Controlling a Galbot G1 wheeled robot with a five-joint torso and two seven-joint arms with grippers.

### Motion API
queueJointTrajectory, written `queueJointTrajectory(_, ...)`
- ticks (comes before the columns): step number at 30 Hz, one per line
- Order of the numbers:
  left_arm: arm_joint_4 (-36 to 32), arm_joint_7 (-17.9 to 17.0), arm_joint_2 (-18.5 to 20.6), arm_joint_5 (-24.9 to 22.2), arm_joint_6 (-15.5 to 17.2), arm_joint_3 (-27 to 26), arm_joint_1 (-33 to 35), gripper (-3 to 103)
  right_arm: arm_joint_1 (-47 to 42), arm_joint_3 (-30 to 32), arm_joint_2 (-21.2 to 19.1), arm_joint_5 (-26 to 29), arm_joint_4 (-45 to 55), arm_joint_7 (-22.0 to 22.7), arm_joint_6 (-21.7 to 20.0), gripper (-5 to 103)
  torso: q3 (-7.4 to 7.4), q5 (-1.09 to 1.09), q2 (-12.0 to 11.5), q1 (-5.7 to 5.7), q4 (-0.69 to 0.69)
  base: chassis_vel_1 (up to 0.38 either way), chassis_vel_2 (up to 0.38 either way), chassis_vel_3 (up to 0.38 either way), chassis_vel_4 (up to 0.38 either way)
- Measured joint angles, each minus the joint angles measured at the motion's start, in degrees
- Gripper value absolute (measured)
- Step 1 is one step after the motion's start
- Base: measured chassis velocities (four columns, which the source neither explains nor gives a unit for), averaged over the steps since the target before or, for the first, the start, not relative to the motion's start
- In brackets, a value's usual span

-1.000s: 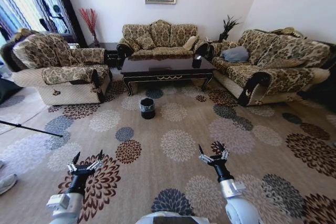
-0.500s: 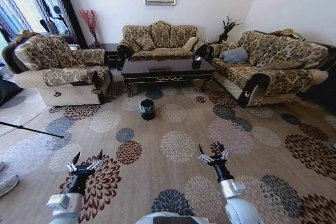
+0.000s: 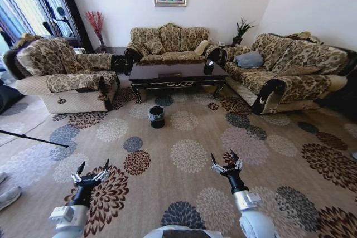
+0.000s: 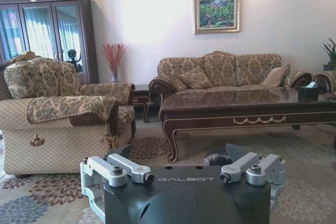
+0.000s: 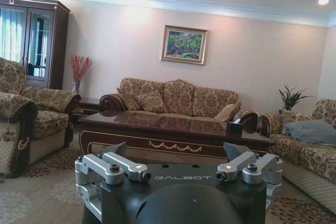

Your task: Move to the front of the table and pick up the trash from the floor, then place it into the trash bin.

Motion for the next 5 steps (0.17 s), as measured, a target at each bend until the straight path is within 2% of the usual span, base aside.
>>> queueJointTrajectory(5, 0.0, 0.0, 0.0, 0.0, 0.0, 0.0, 0.0, 100, 0.0, 0.0, 0.0, 0.0, 0.0, 0.0, 0.0, 100, -0.07, 0.0, -0.14, -0.06, 0.0, 0.0, 0.0, 0.0, 0.0)
